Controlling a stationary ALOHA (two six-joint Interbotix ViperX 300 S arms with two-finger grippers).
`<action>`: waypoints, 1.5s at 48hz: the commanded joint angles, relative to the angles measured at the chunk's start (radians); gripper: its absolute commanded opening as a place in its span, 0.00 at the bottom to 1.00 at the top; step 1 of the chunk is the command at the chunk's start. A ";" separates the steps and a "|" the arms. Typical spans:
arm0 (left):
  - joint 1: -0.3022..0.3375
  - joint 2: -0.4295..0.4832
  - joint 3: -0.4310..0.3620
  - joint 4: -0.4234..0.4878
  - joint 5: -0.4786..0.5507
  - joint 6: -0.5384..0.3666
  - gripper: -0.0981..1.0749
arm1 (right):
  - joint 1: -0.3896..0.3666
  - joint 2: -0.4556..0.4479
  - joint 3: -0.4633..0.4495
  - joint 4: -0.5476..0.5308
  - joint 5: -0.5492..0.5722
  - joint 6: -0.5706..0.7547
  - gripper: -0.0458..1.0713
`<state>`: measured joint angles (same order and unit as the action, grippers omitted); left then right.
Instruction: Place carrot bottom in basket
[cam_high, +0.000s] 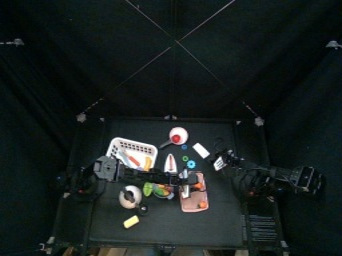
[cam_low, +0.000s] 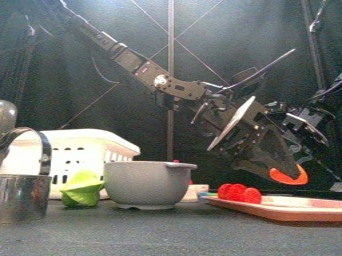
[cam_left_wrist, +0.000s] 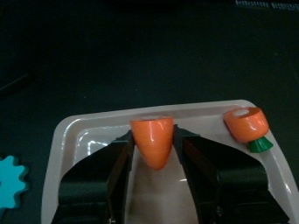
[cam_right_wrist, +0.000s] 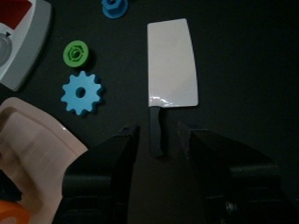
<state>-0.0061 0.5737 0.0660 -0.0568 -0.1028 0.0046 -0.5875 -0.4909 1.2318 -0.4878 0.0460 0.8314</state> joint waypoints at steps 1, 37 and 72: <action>0.000 -0.040 -0.012 -0.005 -0.002 -0.002 0.74 | 0.000 -0.011 -0.014 -0.005 -0.003 -0.002 0.75; 0.008 -0.683 0.488 -0.038 0.118 -0.008 0.74 | 0.002 -0.048 -0.005 -0.005 -0.005 0.006 0.75; 0.394 -1.132 1.003 -0.138 0.198 -0.005 0.74 | 0.002 -0.040 -0.005 -0.002 -0.005 0.006 0.75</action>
<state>0.3329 -0.5599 1.0477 -0.2132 0.0997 0.0000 -0.5875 -0.5277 1.2379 -0.4909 0.0460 0.8360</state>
